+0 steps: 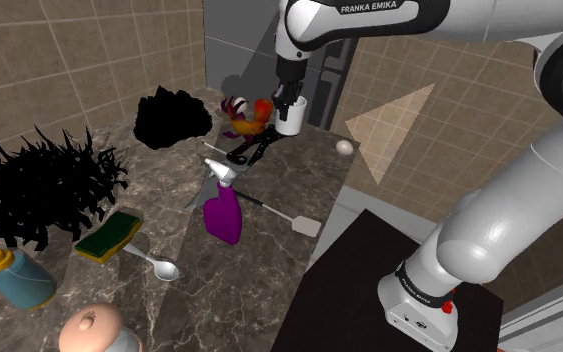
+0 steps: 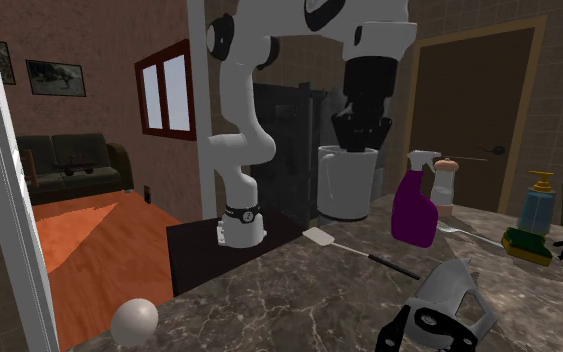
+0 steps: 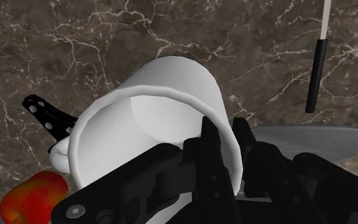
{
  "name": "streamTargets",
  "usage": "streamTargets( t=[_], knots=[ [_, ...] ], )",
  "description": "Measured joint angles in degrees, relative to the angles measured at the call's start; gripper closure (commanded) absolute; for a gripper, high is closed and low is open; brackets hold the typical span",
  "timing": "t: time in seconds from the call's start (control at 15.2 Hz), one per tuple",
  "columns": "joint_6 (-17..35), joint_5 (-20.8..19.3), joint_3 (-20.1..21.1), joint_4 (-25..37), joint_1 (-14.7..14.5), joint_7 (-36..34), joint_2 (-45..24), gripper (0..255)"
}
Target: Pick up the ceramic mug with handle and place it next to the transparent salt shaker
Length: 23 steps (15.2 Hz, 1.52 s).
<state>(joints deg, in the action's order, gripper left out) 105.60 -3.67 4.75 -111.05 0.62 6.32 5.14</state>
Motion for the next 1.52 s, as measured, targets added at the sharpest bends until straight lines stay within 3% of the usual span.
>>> streamTargets(
  t=[1.06,1.52],
  knots=[
    [-12.15,0.1,0.07,12.55,-0.04,0.66,-0.39,255],
    [-13.35,1.17,4.27,9.23,-3.5,-6.7,3.67,255]
  ],
)
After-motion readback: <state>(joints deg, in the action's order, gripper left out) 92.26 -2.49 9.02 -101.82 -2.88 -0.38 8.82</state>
